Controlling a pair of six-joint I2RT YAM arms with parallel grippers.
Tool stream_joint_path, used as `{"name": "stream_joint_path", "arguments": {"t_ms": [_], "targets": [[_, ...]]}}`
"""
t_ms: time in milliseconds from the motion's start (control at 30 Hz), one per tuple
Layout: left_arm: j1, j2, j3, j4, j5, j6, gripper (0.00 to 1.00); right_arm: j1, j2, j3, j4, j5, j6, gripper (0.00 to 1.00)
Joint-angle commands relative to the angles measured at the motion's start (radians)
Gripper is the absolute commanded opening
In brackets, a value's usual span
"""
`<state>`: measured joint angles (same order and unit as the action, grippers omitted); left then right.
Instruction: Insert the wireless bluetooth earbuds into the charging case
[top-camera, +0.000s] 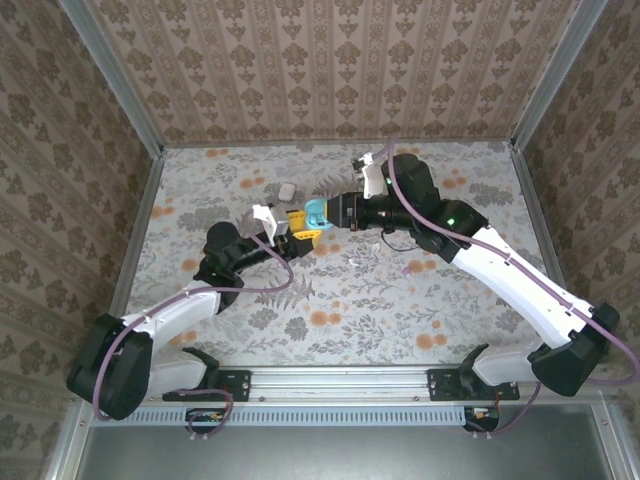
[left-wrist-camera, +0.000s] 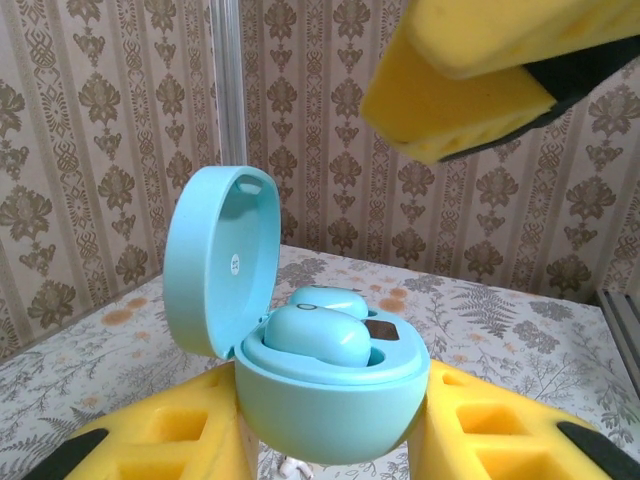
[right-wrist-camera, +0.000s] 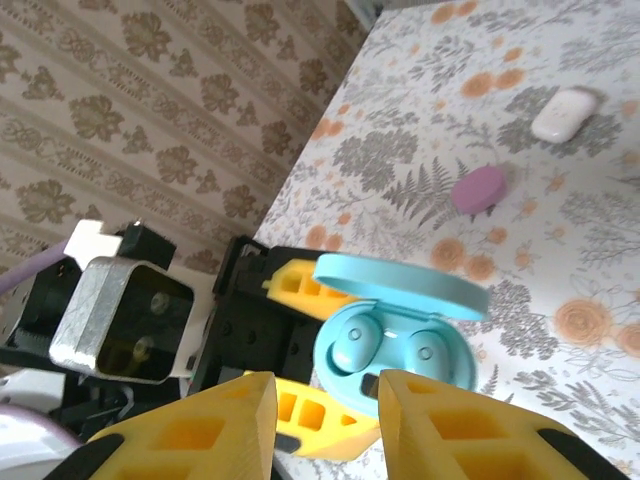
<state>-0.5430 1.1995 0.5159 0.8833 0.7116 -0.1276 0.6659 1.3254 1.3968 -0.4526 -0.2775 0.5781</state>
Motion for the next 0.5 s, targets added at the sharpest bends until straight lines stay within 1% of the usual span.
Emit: {"name": "stream_joint_path", "arguments": {"t_ms": [0,133,267,367,467], "targets": [[-0.003,-0.008,0.042,0.036,0.047,-0.004,0.37,-0.024,-0.019,-0.014,-0.055,0.114,0.001,0.32],[-0.007,0.001,0.053,0.022,0.083,0.0,0.37,-0.078,-0.026,-0.022,-0.044,0.096,0.025,0.34],[-0.015,0.011,0.07,0.0,0.117,0.004,0.37,-0.118,0.007,0.004,-0.045,0.044,0.039,0.35],[-0.025,0.015,0.085,-0.026,0.132,0.017,0.37,-0.141,0.043,0.024,-0.037,-0.015,0.051,0.36],[-0.029,0.018,0.092,-0.047,0.142,0.026,0.37,-0.147,0.06,0.027,-0.002,-0.044,0.085,0.38]]}}
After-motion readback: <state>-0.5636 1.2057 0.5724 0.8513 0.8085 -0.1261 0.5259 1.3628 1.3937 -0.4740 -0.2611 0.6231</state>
